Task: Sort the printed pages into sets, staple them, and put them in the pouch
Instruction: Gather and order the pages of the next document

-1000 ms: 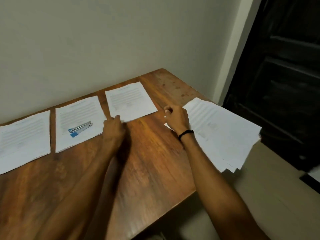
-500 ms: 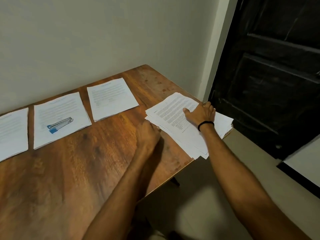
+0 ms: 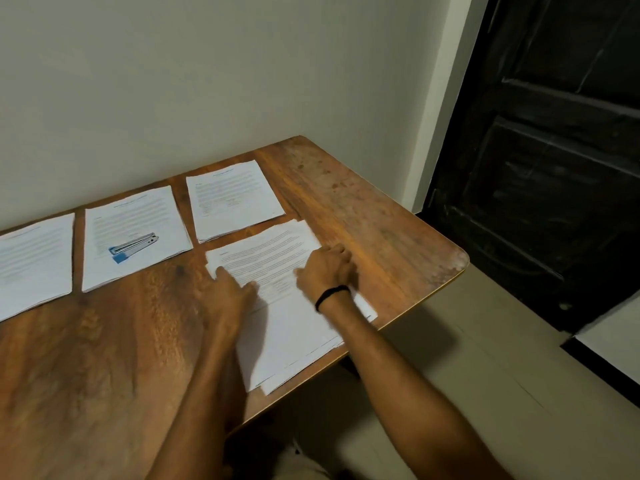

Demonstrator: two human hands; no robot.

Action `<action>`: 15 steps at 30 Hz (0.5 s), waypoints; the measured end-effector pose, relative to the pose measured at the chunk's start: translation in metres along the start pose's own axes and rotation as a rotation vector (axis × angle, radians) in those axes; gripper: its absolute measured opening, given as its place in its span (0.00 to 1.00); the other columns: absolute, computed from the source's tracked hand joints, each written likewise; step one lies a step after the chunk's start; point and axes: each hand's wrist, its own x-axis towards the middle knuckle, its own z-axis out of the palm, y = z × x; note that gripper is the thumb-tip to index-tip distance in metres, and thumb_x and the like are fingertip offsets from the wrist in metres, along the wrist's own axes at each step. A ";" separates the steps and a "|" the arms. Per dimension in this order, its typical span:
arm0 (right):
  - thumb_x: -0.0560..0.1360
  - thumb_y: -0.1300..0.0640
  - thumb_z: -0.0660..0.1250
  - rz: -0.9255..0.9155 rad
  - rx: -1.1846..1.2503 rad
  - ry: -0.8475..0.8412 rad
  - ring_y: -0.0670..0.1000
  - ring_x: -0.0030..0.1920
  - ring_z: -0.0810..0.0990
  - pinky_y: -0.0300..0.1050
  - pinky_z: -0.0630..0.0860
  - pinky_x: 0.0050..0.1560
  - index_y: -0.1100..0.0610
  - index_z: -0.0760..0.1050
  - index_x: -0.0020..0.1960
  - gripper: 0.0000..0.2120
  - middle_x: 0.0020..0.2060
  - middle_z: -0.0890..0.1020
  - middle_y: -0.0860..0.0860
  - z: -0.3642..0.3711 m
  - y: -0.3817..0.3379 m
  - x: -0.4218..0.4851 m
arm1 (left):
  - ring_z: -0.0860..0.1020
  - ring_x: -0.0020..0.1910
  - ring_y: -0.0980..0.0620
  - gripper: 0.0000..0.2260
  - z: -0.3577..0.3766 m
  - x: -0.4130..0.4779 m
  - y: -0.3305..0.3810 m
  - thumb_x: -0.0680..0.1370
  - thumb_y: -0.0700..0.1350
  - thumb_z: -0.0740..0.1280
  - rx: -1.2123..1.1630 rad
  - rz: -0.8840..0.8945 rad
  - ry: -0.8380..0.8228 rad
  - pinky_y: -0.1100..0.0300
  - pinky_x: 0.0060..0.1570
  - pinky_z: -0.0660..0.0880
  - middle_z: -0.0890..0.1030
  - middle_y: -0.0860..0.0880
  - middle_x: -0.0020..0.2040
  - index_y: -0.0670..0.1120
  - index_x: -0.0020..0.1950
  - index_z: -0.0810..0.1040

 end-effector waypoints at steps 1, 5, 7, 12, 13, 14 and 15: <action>0.77 0.40 0.67 -0.039 -0.001 -0.024 0.60 0.59 0.74 0.57 0.76 0.59 0.64 0.72 0.66 0.30 0.60 0.74 0.62 0.005 -0.013 -0.011 | 0.75 0.57 0.33 0.23 -0.009 0.002 -0.018 0.77 0.54 0.71 0.015 -0.029 0.008 0.40 0.56 0.71 0.76 0.35 0.57 0.36 0.60 0.73; 0.78 0.48 0.69 -0.249 0.033 -0.099 0.58 0.56 0.79 0.50 0.78 0.53 0.61 0.76 0.62 0.19 0.58 0.79 0.59 0.021 -0.065 -0.045 | 0.76 0.57 0.32 0.21 -0.038 0.011 -0.091 0.75 0.49 0.74 -0.042 -0.136 -0.005 0.39 0.57 0.71 0.77 0.36 0.54 0.36 0.59 0.73; 0.79 0.51 0.68 -0.353 0.060 -0.137 0.57 0.54 0.81 0.46 0.76 0.47 0.60 0.77 0.59 0.14 0.55 0.81 0.57 0.022 -0.086 -0.059 | 0.75 0.59 0.32 0.23 -0.051 0.013 -0.121 0.74 0.49 0.75 -0.058 -0.161 0.006 0.38 0.62 0.71 0.78 0.35 0.59 0.38 0.61 0.74; 0.80 0.55 0.66 -0.451 0.157 -0.257 0.58 0.55 0.81 0.44 0.76 0.48 0.61 0.76 0.59 0.12 0.56 0.81 0.57 0.032 -0.122 -0.084 | 0.75 0.65 0.39 0.23 -0.082 -0.001 -0.177 0.73 0.46 0.77 -0.118 -0.103 0.076 0.45 0.66 0.70 0.78 0.40 0.63 0.41 0.65 0.76; 0.79 0.55 0.67 -0.452 0.198 -0.276 0.58 0.55 0.80 0.45 0.76 0.50 0.61 0.76 0.59 0.12 0.56 0.81 0.58 0.036 -0.127 -0.087 | 0.77 0.64 0.42 0.22 -0.084 -0.002 -0.194 0.74 0.44 0.76 -0.278 0.090 -0.001 0.48 0.65 0.73 0.79 0.43 0.64 0.43 0.66 0.76; 0.79 0.55 0.68 -0.447 0.241 -0.291 0.59 0.55 0.80 0.46 0.77 0.51 0.62 0.76 0.59 0.13 0.56 0.81 0.58 0.040 -0.132 -0.090 | 0.77 0.65 0.46 0.22 -0.078 0.000 -0.214 0.76 0.42 0.74 -0.331 0.315 0.060 0.53 0.64 0.74 0.80 0.46 0.65 0.44 0.68 0.75; 0.78 0.54 0.69 -0.436 0.285 -0.292 0.59 0.54 0.80 0.46 0.77 0.50 0.62 0.77 0.58 0.13 0.54 0.81 0.57 0.043 -0.137 -0.093 | 0.77 0.67 0.51 0.21 -0.077 0.003 -0.239 0.77 0.40 0.72 -0.538 0.439 0.065 0.59 0.64 0.75 0.79 0.50 0.66 0.43 0.69 0.73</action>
